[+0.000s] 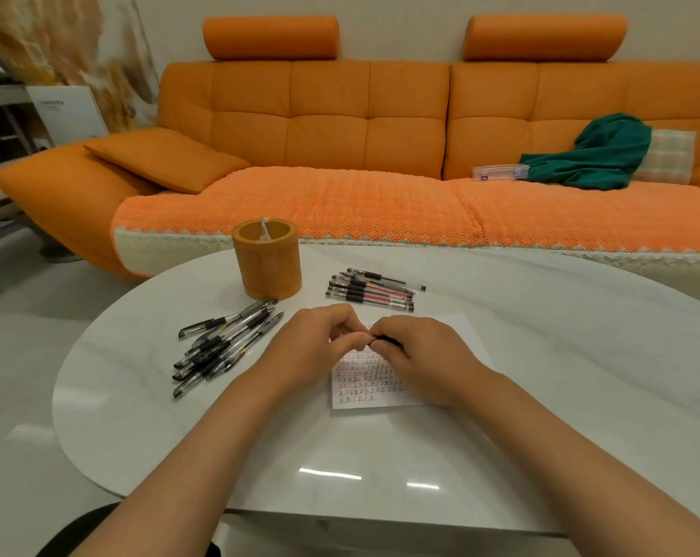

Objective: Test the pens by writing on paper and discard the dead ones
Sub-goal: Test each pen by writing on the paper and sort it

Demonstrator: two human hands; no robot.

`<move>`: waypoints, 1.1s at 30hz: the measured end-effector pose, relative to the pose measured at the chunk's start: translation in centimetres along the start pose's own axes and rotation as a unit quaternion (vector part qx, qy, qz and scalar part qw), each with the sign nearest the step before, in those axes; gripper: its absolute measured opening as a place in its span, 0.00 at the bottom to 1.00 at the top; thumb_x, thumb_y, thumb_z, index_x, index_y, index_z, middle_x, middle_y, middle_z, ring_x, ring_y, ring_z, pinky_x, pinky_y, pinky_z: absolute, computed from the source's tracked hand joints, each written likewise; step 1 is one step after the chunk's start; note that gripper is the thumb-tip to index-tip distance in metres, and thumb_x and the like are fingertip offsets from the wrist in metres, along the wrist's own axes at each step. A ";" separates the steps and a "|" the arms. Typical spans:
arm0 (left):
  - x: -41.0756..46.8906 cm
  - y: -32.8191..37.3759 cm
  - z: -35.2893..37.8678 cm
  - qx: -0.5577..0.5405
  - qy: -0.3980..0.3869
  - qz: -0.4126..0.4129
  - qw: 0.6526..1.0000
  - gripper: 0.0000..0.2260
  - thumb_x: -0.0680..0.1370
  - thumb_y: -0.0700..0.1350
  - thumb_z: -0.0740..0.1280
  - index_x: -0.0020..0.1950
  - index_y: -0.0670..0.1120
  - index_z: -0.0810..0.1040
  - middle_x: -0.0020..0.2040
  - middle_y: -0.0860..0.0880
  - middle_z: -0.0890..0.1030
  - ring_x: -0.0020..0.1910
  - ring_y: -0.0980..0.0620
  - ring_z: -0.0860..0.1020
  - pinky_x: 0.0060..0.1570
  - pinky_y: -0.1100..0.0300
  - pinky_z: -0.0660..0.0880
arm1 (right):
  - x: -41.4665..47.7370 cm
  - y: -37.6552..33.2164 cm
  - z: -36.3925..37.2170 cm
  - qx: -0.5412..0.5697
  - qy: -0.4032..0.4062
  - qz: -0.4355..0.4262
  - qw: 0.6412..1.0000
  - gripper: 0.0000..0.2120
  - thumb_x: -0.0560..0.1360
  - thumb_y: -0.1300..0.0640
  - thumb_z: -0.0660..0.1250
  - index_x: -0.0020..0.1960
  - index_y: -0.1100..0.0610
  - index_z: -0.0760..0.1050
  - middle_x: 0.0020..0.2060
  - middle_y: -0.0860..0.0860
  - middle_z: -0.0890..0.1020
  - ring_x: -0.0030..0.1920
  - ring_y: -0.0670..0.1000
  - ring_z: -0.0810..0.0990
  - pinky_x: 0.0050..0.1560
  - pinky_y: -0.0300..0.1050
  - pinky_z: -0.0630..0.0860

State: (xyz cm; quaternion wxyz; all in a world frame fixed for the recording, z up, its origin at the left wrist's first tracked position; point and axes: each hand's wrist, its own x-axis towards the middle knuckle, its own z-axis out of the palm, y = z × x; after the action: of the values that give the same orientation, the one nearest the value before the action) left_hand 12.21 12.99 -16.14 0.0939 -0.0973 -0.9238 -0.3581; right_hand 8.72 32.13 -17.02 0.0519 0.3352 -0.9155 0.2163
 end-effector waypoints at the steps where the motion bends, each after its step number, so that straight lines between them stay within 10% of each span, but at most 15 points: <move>1: 0.0 0.0 0.0 -0.002 -0.003 -0.001 1.000 0.03 0.77 0.51 0.72 0.47 0.53 0.82 0.40 0.60 0.84 0.42 0.65 0.80 0.39 0.70 0.74 | 0.0 0.0 0.0 -0.011 0.006 0.001 1.000 0.09 0.82 0.46 0.59 0.54 0.44 0.77 0.41 0.41 0.80 0.41 0.45 0.75 0.42 0.45 0.73; 12: -0.4 -0.1 -0.4 -0.037 -0.003 -0.005 0.999 0.02 0.77 0.49 0.71 0.45 0.52 0.81 0.39 0.59 0.84 0.41 0.64 0.80 0.41 0.67 0.75 | -0.1 -1.2 0.1 -0.052 0.015 -0.001 0.999 0.09 0.83 0.45 0.55 0.53 0.43 0.74 0.34 0.42 0.75 0.37 0.46 0.72 0.35 0.44 0.65; 19: -0.6 0.3 -0.2 -0.079 0.012 -0.014 0.997 0.03 0.77 0.46 0.73 0.45 0.48 0.81 0.38 0.57 0.85 0.40 0.64 0.82 0.38 0.72 0.73 | -0.1 -1.0 0.0 -0.007 -0.024 0.000 1.000 0.13 0.83 0.45 0.54 0.56 0.42 0.77 0.48 0.42 0.83 0.46 0.45 0.78 0.46 0.46 0.74; 26: -0.6 0.2 -0.1 -0.051 -0.001 -0.004 0.999 0.04 0.77 0.48 0.72 0.43 0.51 0.80 0.39 0.59 0.84 0.41 0.62 0.81 0.43 0.64 0.77 | -0.3 -1.0 0.1 -0.053 -0.005 -0.002 0.999 0.11 0.83 0.43 0.54 0.52 0.43 0.75 0.30 0.42 0.71 0.36 0.48 0.72 0.37 0.47 0.66; 33: -0.5 -0.3 -0.4 -0.016 0.005 -0.008 1.000 0.04 0.76 0.50 0.72 0.42 0.54 0.80 0.38 0.59 0.83 0.41 0.62 0.79 0.37 0.70 0.72 | -0.3 -1.2 -0.4 -0.036 -0.027 0.021 0.999 0.15 0.81 0.38 0.55 0.61 0.40 0.74 0.32 0.39 0.74 0.37 0.42 0.72 0.35 0.39 0.64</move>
State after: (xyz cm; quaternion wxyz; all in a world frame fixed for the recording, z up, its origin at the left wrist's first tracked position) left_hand 12.67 12.47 -16.17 0.0943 -0.0899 -0.9184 -0.3736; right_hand 9.72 31.69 -16.33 0.0342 0.3195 -0.9307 0.1749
